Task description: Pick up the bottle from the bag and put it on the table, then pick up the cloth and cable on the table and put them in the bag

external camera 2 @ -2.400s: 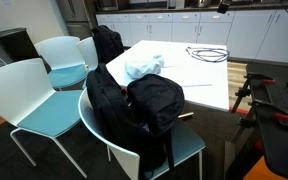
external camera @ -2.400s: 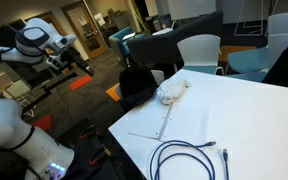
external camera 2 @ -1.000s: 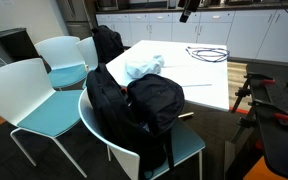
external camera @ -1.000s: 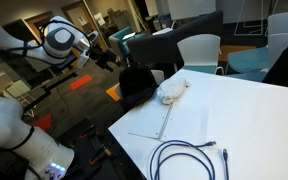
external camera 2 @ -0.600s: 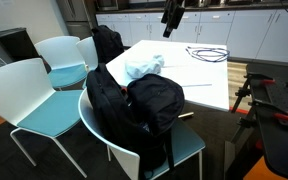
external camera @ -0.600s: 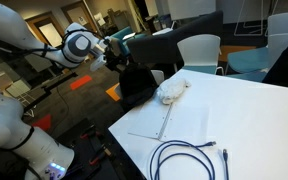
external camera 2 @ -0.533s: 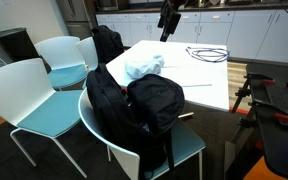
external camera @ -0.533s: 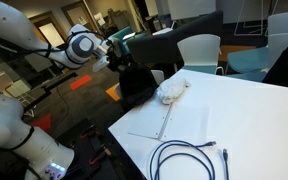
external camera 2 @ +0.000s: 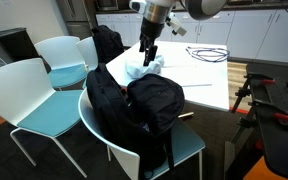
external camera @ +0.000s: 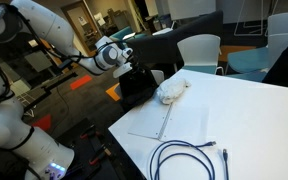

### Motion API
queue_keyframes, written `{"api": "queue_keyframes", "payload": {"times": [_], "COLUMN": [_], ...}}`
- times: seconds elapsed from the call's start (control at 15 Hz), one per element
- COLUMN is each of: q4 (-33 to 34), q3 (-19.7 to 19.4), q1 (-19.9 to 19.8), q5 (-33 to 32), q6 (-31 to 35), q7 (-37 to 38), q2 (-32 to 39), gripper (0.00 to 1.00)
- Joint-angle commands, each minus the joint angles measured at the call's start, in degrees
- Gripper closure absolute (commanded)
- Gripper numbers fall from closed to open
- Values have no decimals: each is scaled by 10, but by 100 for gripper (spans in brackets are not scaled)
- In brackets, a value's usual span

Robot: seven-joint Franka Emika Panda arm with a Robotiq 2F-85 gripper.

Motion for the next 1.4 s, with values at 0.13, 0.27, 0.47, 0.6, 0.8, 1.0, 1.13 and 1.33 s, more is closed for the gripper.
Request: {"api": "queue_keyframes", "payload": {"times": [0.13, 0.27, 0.47, 0.6, 0.8, 1.0, 1.13, 1.33], "q4": [56, 81, 90, 90, 99, 105, 106, 105], "q3": [-12, 4, 7, 7, -5, -23, -31, -33], "q1": [33, 29, 29, 29, 41, 62, 73, 80], "q5": [113, 137, 139, 139, 136, 135, 134, 136], "q6": [6, 4, 5, 5, -1, -1, -3, -5], "q7": [-112, -141, -142, -142, -135, -135, -133, -135], "q2": [71, 100, 106, 106, 111, 117, 120, 124], "gripper": [0, 0, 0, 0, 0, 0, 0, 0]}}
